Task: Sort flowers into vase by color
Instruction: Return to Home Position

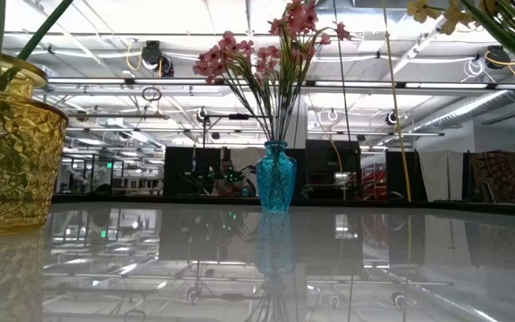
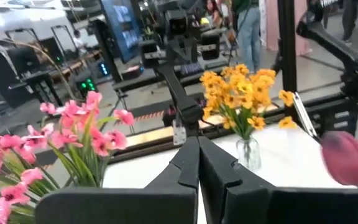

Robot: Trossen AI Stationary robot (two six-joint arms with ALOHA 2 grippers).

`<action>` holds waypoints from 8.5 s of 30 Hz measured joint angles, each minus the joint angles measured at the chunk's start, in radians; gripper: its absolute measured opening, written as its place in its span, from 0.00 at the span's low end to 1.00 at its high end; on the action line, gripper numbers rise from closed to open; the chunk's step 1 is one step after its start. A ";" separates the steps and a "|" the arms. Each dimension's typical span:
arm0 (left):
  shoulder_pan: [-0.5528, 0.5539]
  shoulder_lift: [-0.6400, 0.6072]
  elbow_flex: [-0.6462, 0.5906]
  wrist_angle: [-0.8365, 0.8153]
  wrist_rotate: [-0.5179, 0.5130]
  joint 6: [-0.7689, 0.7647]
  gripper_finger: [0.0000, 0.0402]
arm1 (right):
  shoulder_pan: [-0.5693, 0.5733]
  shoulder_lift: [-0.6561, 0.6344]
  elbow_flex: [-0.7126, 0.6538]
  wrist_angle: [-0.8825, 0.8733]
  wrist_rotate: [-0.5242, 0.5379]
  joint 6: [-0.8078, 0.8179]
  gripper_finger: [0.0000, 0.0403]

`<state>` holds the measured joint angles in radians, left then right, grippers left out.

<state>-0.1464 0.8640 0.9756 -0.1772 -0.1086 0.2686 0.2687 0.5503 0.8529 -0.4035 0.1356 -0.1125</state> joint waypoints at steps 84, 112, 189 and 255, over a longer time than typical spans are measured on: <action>0.173 -0.424 -0.969 0.641 0.168 -0.286 0.00 | -0.001 -0.450 -0.839 0.588 0.177 0.135 0.00; 0.156 -0.864 -0.969 0.193 0.115 -0.290 0.00 | -0.002 -0.452 -0.838 0.486 0.182 0.188 0.00; 0.159 -0.861 -0.961 0.190 -0.023 -0.159 0.01 | -0.237 -0.547 -0.837 0.432 -0.060 0.029 0.00; 0.160 -0.861 -0.964 0.209 -0.004 -0.078 0.05 | -0.236 -0.547 -0.837 0.432 -0.056 -0.001 0.00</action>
<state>0.0132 0.0032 0.0113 0.0319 -0.1130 0.1909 0.0326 0.0032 0.0154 0.0288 0.0799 -0.1131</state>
